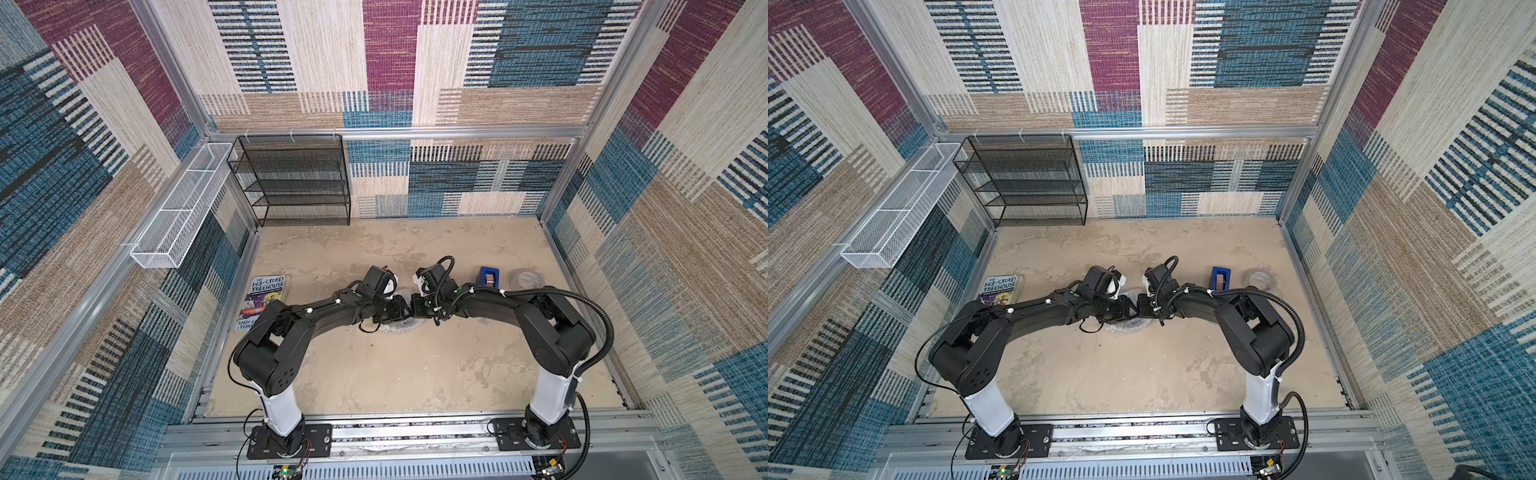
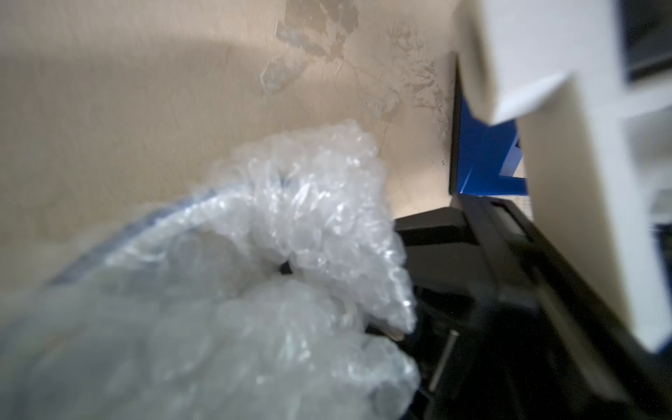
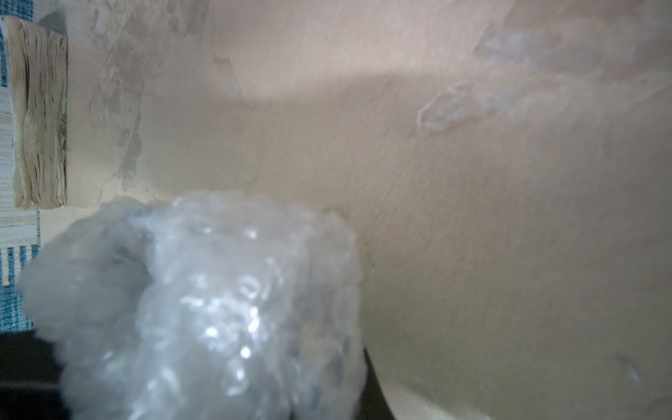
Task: Wrap bowls in bubble wrap
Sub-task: Wrap the bowl in bubble wrap.
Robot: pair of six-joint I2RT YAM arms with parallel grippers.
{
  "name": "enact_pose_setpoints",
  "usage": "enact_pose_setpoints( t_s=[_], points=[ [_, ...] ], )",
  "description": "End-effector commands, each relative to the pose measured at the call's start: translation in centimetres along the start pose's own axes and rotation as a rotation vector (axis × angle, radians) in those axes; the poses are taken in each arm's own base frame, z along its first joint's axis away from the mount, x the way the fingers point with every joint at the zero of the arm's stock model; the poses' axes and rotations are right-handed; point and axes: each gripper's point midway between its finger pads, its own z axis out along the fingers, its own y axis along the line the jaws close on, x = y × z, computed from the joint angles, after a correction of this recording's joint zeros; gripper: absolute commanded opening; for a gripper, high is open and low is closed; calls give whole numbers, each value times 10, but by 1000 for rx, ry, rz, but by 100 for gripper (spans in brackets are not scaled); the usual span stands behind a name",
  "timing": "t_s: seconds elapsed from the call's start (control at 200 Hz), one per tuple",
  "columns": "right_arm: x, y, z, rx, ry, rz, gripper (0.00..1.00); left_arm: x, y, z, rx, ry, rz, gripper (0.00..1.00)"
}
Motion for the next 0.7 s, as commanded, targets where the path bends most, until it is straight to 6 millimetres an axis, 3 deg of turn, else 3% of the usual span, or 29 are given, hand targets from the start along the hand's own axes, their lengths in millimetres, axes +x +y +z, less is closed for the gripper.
enact_pose_setpoints(
  t_s=[0.0, 0.215, 0.386, 0.546, 0.696],
  points=[
    [30, 39, 2, -195, 147, 14, 1, 16, 2, 5, -21, 87, 74, 44],
    [28, 44, 1, -212, 148, 9, 5, 17, 0, 13, -11, 136, 63, 43],
    [23, 46, -5, -211, 134, 6, 21, 21, 11, 13, -76, 167, 84, 43],
    [13, 45, -22, -215, 94, 17, 32, 24, 23, 10, -146, 192, 101, 42],
    [2, 43, -42, -216, 41, 25, 36, 23, 24, 6, -163, 187, 124, 41]
  ],
)
